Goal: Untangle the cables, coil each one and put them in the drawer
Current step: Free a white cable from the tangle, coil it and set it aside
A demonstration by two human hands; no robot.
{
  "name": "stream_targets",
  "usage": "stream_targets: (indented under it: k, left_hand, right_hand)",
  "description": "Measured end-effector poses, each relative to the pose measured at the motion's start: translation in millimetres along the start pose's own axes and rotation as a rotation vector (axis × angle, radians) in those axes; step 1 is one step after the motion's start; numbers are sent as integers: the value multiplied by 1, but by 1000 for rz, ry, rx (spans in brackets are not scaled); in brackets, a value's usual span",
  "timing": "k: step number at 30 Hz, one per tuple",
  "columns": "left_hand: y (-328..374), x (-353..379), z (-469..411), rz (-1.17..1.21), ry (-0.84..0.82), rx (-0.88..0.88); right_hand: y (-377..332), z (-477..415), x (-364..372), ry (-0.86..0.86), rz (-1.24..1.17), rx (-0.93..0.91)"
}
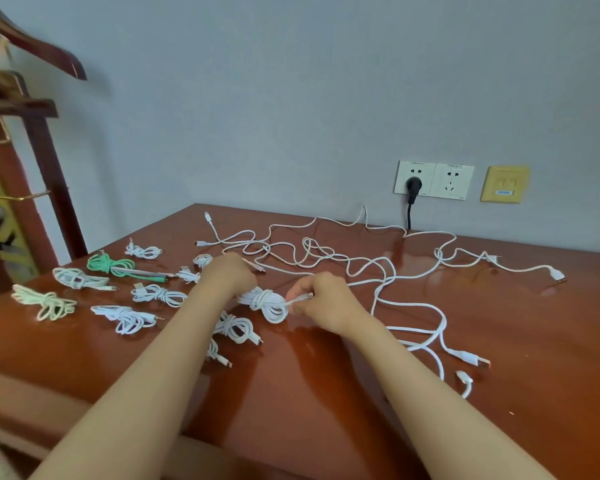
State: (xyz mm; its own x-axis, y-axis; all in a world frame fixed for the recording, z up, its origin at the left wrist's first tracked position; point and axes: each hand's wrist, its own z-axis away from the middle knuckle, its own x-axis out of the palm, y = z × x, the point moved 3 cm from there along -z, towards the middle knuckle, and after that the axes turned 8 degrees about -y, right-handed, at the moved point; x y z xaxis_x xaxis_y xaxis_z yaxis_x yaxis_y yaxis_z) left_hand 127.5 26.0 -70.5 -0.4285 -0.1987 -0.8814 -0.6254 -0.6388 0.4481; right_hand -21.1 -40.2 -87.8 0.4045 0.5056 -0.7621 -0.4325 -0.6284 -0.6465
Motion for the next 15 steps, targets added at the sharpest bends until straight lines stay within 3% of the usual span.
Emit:
stream_targets:
  k: [7, 12, 15]
  left_hand:
    - [18, 6, 3, -124, 152, 71]
    - [53, 12, 9, -117, 222, 177]
    - [72, 23, 13, -101, 190, 254]
  right_hand:
    - [13, 6, -4, -36, -146, -2]
    - [33, 12, -24, 81, -115, 51]
    - [47, 21, -30, 56, -34, 110]
